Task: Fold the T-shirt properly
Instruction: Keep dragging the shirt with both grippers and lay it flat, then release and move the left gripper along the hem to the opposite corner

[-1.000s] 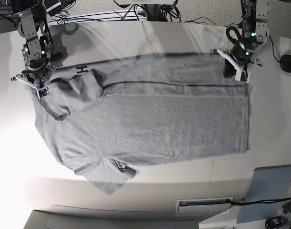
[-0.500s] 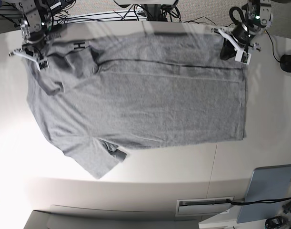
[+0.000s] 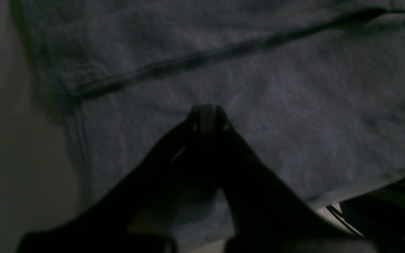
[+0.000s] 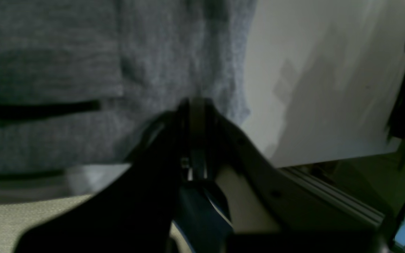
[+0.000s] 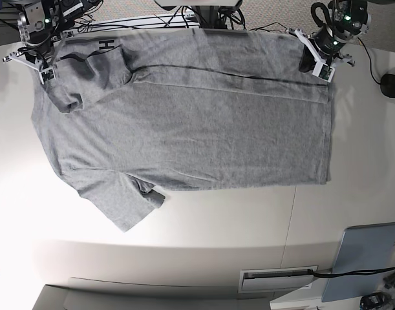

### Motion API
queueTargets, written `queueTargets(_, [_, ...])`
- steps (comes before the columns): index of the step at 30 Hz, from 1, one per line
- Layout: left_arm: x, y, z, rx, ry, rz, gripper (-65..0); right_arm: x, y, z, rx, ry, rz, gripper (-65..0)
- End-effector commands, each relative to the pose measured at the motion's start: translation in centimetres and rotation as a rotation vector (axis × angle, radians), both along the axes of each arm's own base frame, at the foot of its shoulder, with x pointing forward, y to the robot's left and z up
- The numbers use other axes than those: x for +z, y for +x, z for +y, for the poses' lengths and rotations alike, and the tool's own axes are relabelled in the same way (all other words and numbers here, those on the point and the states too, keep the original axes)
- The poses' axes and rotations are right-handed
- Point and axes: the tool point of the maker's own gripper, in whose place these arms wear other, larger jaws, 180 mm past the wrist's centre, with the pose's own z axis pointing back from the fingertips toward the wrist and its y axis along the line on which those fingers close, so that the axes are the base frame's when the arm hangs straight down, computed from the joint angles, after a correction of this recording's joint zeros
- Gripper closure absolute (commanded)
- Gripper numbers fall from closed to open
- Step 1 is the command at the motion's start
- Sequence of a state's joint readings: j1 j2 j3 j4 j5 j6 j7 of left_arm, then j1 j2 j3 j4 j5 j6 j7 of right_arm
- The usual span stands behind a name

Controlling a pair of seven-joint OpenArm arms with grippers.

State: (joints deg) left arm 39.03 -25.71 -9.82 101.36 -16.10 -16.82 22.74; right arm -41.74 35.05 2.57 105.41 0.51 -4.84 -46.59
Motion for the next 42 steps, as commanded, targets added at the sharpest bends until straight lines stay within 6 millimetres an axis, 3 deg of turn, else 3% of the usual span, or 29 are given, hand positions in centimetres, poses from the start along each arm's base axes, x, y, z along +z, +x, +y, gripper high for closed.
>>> queueTargets(1, [-2.7,-4.6,1.3,-0.035,0.101,0.212,0.0,0.9,0.8,-0.3,0.017,-0.02,-0.033,0.0])
queueTargets(7, [-1.3,-3.2,0.7,-0.059,0.107,0.155,0.0,2.6,2.7,1.1,0.079,-0.018,-0.109,0.0])
queueTargets(11, [0.7,-1.4,0.2,-0.109,0.158,0.074,0.0,6.0,5.0,2.0,0.138,-0.094,-0.221,0.0])
queueTargets(16, [3.7,1.3,-0.7,-0.136,0.189,-0.052,-1.2,10.1,7.6,1.7,0.196,-0.248,-0.374,0.0])
queueTargets(21, [6.3,6.4,0.7,-0.02,0.218,-0.201,-29.8,10.9,10.1,2.4,0.255,-0.248,-0.388,-0.9])
queueTargets(22, [6.8,7.6,1.1,0.007,0.224,-0.232,-33.0,11.1,10.7,2.6,0.27,-0.246,-0.389,-6.1])
queueTargets(26, [8.4,12.7,2.5,0.108,0.193,-0.324,-33.5,12.5,12.8,3.1,0.283,-0.235,-0.452,-33.4])
queueTargets(32, [7.8,19.9,5.5,0.231,0.12,-0.321,-33.5,12.7,15.3,4.6,0.182,0.017,-0.534,-35.4])
queueTargets(35, [7.6,22.8,7.2,0.28,0.118,-0.308,-33.5,12.5,16.2,4.6,0.167,0.056,-0.543,-35.4])
queueTargets(42, [5.2,26.7,8.6,0.303,0.029,-0.189,-33.5,11.2,16.8,5.6,0.167,0.129,-0.52,-35.4])
